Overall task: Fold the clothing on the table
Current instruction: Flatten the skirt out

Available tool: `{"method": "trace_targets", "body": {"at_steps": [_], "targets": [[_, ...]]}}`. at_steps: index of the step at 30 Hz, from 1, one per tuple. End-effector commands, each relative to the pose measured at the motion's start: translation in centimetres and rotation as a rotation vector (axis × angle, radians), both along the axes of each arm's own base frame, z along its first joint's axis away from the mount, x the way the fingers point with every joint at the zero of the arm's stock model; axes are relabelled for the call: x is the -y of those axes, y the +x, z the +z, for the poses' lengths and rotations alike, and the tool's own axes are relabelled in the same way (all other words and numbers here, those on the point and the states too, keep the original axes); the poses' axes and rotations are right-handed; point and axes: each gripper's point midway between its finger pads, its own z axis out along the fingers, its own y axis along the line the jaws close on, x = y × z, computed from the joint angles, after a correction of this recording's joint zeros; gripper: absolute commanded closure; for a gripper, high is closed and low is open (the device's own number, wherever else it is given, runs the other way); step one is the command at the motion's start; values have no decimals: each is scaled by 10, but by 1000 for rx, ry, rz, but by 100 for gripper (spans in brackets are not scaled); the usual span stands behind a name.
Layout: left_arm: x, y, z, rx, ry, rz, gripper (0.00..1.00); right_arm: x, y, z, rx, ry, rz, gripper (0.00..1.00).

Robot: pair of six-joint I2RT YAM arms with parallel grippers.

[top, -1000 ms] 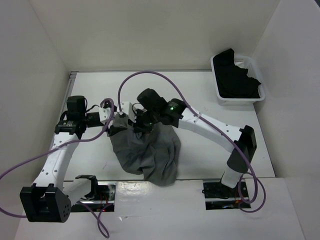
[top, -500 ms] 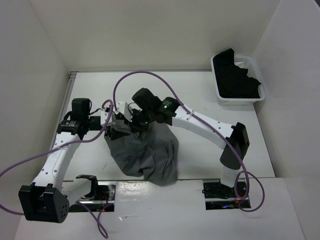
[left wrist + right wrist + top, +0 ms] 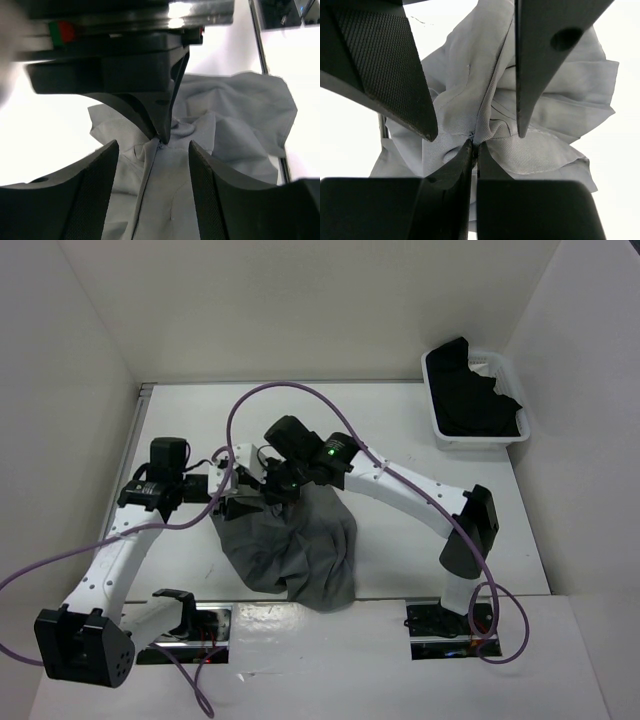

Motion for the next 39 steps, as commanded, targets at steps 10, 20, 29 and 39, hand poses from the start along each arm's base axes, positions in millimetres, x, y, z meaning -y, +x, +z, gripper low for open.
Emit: {"method": "trace_targets", "body": {"at_steps": [10,20,29,39], "targets": [[8,-2,-18,5,6,-40,32,-13,1,72,72,182,-13,100],[1,-1,16,58,-75,-44,25,-2,10,111,91,275,-60,100],[-5,6,22,57,-95,-21,24,17,26,149,111,355,-117,100],[-3,6,37,70,-116,-42,23,12,17,133,51,340,-80,100]]}}
